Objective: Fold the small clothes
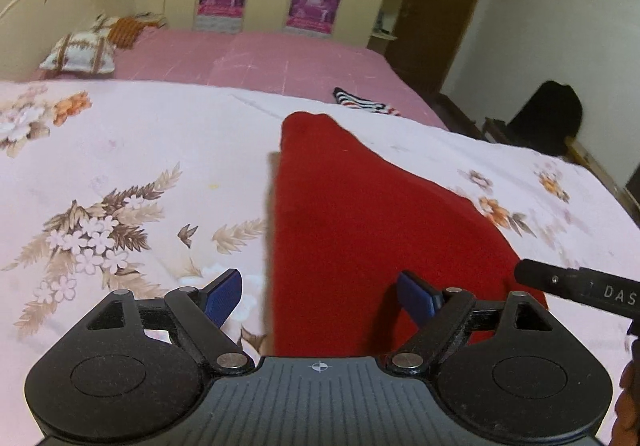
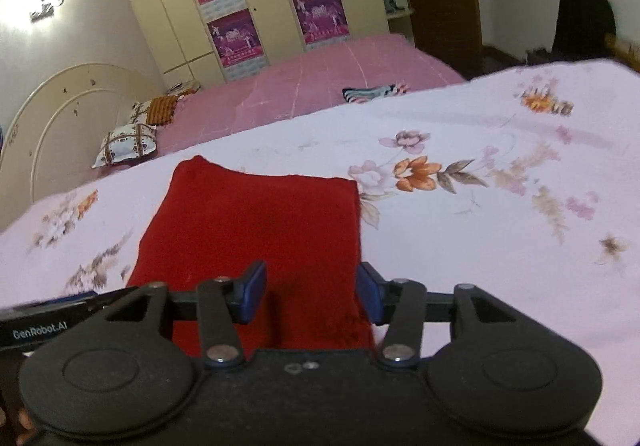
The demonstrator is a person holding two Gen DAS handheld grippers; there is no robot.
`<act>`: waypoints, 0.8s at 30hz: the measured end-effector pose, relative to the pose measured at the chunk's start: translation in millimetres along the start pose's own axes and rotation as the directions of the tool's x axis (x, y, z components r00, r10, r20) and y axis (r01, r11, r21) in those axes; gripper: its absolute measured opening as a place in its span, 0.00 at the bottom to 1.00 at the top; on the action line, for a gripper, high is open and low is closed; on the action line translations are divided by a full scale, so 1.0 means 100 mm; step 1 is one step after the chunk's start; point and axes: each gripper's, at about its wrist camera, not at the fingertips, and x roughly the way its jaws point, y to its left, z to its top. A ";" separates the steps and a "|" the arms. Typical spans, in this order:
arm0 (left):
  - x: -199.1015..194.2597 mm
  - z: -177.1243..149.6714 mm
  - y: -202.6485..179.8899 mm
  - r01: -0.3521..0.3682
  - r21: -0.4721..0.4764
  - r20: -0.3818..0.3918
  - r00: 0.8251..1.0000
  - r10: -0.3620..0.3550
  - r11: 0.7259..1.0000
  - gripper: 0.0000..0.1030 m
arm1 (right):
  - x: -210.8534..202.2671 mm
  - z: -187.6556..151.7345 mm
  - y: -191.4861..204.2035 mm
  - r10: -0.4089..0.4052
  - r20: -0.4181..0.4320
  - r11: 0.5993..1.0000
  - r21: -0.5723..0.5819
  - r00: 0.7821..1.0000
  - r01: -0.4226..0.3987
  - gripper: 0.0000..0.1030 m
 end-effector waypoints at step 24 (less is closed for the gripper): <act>0.38 -0.01 0.14 0.082 -0.017 -0.069 0.994 -0.083 0.996 1.00 | 0.34 -0.05 -0.37 0.087 -0.096 0.995 0.058 0.992 -0.081 0.43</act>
